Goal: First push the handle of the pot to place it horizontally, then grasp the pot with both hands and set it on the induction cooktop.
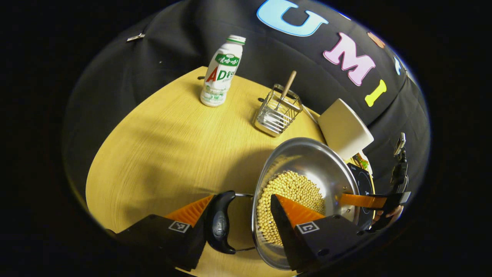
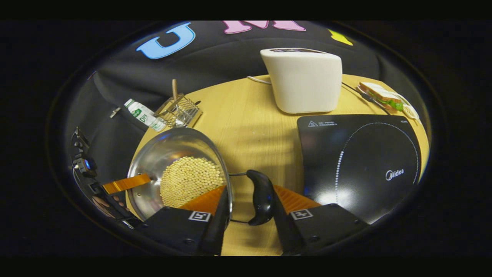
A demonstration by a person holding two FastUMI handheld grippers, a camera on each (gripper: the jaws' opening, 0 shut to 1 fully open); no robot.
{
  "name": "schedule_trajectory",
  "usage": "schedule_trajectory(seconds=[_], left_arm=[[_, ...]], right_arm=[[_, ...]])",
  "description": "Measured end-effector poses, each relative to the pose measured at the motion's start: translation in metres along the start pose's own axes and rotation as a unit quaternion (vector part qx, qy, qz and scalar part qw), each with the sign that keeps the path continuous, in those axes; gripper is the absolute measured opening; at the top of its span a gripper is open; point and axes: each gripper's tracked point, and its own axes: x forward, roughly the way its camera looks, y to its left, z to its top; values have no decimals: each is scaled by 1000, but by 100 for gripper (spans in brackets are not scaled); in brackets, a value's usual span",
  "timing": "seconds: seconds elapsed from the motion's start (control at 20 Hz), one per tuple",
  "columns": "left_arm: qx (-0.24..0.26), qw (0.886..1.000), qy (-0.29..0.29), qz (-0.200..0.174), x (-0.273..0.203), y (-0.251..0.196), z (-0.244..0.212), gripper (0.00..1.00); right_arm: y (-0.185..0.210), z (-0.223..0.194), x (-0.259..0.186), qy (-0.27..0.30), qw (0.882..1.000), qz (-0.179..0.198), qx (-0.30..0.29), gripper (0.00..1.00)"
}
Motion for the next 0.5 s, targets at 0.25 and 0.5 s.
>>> schedule_trajectory(seconds=[0.25,0.5], left_arm=[[-16,1000,12,17,4,13,-6,65],[-27,999,20,23,3,13,-12,60]], right_arm=[[-2,-3,3,4,1000,-15,-13,60],[-4,-5,3,16,1000,-16,-14,55]])
